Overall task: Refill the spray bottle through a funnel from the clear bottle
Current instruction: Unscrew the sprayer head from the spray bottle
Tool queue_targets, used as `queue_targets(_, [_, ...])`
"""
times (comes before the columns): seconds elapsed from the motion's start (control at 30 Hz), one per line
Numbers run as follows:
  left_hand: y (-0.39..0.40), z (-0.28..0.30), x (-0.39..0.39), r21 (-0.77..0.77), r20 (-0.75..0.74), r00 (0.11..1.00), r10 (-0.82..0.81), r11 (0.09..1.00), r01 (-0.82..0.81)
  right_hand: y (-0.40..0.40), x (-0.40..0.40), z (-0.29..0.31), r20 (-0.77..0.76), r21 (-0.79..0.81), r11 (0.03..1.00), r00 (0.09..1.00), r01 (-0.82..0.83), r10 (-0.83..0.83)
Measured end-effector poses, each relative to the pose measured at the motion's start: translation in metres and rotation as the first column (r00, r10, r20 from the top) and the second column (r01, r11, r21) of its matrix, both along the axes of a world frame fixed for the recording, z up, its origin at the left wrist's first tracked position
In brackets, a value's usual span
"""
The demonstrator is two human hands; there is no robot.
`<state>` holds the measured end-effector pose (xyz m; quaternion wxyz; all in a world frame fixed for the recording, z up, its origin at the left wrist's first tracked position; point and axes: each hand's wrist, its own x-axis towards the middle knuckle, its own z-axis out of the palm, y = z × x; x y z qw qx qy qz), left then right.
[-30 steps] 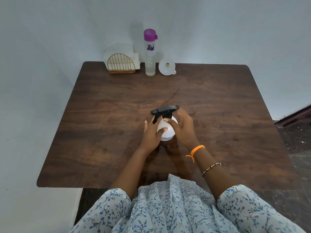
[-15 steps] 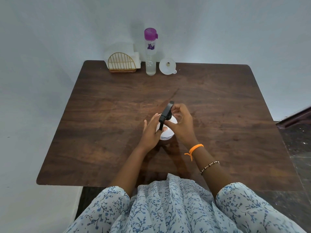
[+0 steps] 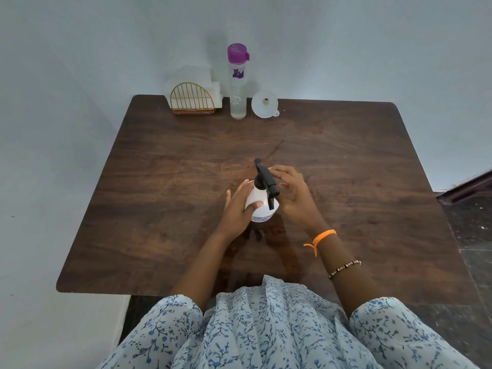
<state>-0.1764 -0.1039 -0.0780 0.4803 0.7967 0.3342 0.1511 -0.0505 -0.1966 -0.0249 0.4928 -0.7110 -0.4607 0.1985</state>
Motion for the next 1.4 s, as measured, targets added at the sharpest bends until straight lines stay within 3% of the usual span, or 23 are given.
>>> queue_targets(0.07, [0.0, 0.0, 0.0, 0.001, -0.002, 1.0, 0.0, 1.0, 0.0, -0.004, 0.002, 0.0, 0.005, -0.037, 0.998, 0.998, -0.056, 0.056])
queue_targets(0.2, [0.0, 0.0, -0.001, 0.027, -0.001, 0.999, -0.037, 0.999, 0.037, -0.008, -0.016, 0.001, -0.164, 0.007, 0.997, 0.984, -0.076, 0.076])
queue_targets(0.4, [0.0, 0.0, -0.002, 0.034, 0.017, 0.999, -0.048, 0.998, 0.047, 0.006, -0.033, 0.005, -0.135, 0.04, 0.978, 0.971, 0.206, -0.199])
queue_targets(0.5, [0.0, 0.002, -0.002, 0.01, 0.006, 1.0, -0.028, 1.0, 0.028, 0.011, -0.03, 0.005, -0.157, 0.01, 0.963, 0.952, 0.269, -0.264])
queue_targets(0.77, [0.001, 0.001, 0.001, -0.007, -0.008, 1.0, -0.016, 1.0, 0.016, 0.009, -0.012, 0.001, -0.254, 0.032, 0.991, 0.96, 0.128, -0.116])
queue_targets(1.1, [0.0, 0.008, -0.001, 0.003, 0.011, 0.999, -0.038, 0.999, 0.038, 0.017, -0.022, 0.01, -0.2, 0.041, 0.974, 0.957, 0.222, -0.21])
queue_targets(1.4, [0.003, 0.005, -0.001, 0.012, 0.002, 0.998, -0.06, 0.998, 0.06, 0.011, -0.013, 0.014, -0.27, 0.052, 0.995, 0.961, 0.081, -0.064])
